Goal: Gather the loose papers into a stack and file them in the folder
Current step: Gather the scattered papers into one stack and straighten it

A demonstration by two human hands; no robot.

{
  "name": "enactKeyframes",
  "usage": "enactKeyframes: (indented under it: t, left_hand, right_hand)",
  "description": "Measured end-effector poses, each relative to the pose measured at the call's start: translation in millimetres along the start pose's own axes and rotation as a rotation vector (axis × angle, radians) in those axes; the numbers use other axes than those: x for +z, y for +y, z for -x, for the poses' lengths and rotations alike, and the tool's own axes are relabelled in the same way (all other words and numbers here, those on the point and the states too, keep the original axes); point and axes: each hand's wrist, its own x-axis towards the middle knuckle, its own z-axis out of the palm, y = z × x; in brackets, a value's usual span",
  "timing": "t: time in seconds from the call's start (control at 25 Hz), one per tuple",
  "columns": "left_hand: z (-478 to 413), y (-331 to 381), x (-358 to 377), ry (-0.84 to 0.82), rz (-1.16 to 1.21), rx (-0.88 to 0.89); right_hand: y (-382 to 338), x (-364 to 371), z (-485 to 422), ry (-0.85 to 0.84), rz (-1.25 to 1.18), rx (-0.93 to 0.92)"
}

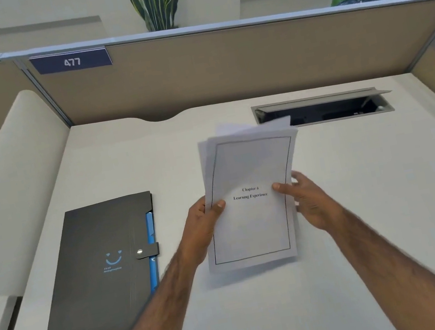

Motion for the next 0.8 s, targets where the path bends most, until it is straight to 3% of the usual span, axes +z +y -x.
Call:
enactKeyframes:
  t: [0.2, 0.44, 0.64, 0.8]
  left_hand:
    - [0.9, 33.1, 12.7, -0.070, -0.065, 0.090]
    - [3.8, 49.7, 34.9, -0.038, -0.198, 0.270]
    - [9.0, 21.7, 44.1, 0.041, -0.294, 0.177]
    - [11.0, 25.0, 64.4, 0.086, -0.330, 0.247]
  right_hand:
    - [-35.1, -9.3, 19.9, -0.128, -0.097, -0.179]
    - [-42.1, -6.2, 45.3, -0.011, -0.042, -0.492]
    - [-9.3, -10.5, 46.1, 0.061, 0.023, -0.382]
    - [-9.7, -8.2, 47.7, 0.217, 0.023, -0.392]
